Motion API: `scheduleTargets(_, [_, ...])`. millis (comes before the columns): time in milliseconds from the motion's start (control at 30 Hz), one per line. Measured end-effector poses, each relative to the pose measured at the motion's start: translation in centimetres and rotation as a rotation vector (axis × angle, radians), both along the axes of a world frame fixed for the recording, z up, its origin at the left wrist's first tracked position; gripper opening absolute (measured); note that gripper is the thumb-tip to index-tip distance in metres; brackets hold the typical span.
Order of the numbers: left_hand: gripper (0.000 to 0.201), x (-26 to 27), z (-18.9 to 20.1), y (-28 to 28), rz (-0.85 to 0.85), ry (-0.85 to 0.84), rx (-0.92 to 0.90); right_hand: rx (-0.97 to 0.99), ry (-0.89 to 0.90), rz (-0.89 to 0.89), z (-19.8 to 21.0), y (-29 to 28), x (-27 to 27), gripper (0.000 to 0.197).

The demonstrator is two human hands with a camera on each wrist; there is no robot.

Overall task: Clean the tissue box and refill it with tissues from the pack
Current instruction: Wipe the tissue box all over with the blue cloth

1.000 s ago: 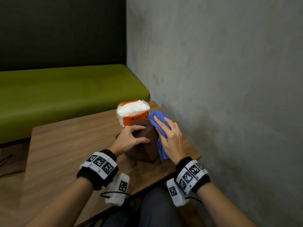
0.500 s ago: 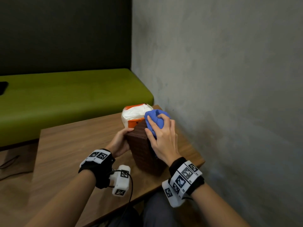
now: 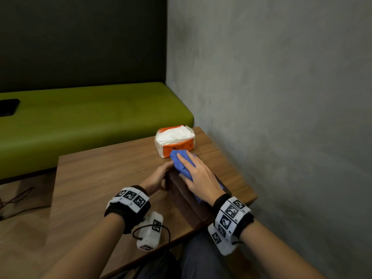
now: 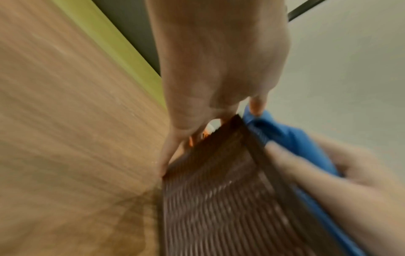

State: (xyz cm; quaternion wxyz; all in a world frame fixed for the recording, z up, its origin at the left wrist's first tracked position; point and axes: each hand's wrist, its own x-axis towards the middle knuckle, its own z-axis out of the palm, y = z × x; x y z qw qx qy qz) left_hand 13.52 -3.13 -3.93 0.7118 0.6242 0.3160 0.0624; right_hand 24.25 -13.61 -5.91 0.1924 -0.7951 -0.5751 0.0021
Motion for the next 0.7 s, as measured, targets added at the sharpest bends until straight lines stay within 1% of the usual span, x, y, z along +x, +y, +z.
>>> scheduleTargets(67, [0.033, 0.1, -0.6, -0.4, -0.033, -0.031, 0.029, -0.038, 0.049, -0.071, 0.1, -0.4, 0.6, 0.061])
scheduleTargets(100, [0.033, 0.1, -0.7, -0.8, -0.053, -0.063, 0.080, -0.006, 0.071, -0.094, 0.3, -0.5, 0.6, 0.061])
scheduleTargets(133, [0.040, 0.1, -0.8, -1.3, -0.084, -0.097, 0.160, 0.033, 0.091, -0.105, 0.5, -0.4, 0.5, 0.061])
scheduleTargets(167, [0.053, 0.3, -0.9, -1.8, -0.114, -0.085, 0.276, 0.076, 0.111, -0.121, 0.5, -0.3, 0.5, 0.060])
scheduleTargets(200, [0.073, 0.4, -1.2, -2.3, -0.135, -0.040, 0.398, 0.128, 0.138, -0.161, 0.7, -0.3, 0.7, 0.060])
scheduleTargets(233, [0.098, 0.4, -1.6, -3.0, -0.145, 0.028, 0.485, 0.184, 0.176, -0.224, 0.9, -0.4, 1.1, 0.060])
scheduleTargets(267, [0.118, 0.2, -2.0, -3.4, -0.137, 0.084, 0.523, 0.228, 0.212, -0.293, 1.2, -0.6, 1.7, 0.060])
scheduleTargets(300, [0.130, 0.1, -2.5, -3.7, -0.113, 0.117, 0.528, 0.245, 0.231, -0.345, 1.4, -0.9, 2.3, 0.059])
scheduleTargets(367, [0.140, 0.2, -3.1, -4.3, -0.059, 0.149, 0.503, 0.177, 0.211, -0.361, 1.6, -1.7, 3.1, 0.057])
scheduleTargets(467, [0.145, 1.5, -3.8, -4.5, 0.003, 0.081, 0.390, -0.027, 0.114, -0.262, 0.8, -1.8, 2.4, 0.057])
scheduleTargets(533, [0.150, 2.3, -4.2, -3.4, 0.048, -0.026, 0.262, -0.035, 0.108, -0.200, 0.9, -1.1, 2.0, 0.057])
scheduleTargets(567, [0.144, 2.4, -4.1, -2.5, 0.068, -0.065, 0.216, -0.039, 0.131, -0.149, 1.2, -0.9, 1.7, 0.058])
scheduleTargets(633, [0.122, 2.4, -3.8, -0.9, 0.068, -0.112, 0.188, -0.101, 0.162, 0.007, 1.7, -1.0, 1.1, 0.060])
scheduleTargets(667, [0.112, 2.3, -3.5, -0.3, 0.063, -0.113, 0.194, -0.147, 0.170, 0.066, 1.9, -1.4, 0.8, 0.060])
scheduleTargets(700, [0.102, 2.4, -3.3, -0.1, 0.049, -0.115, 0.212, -0.174, 0.162, 0.086, 2.1, -1.8, 0.9, 0.061])
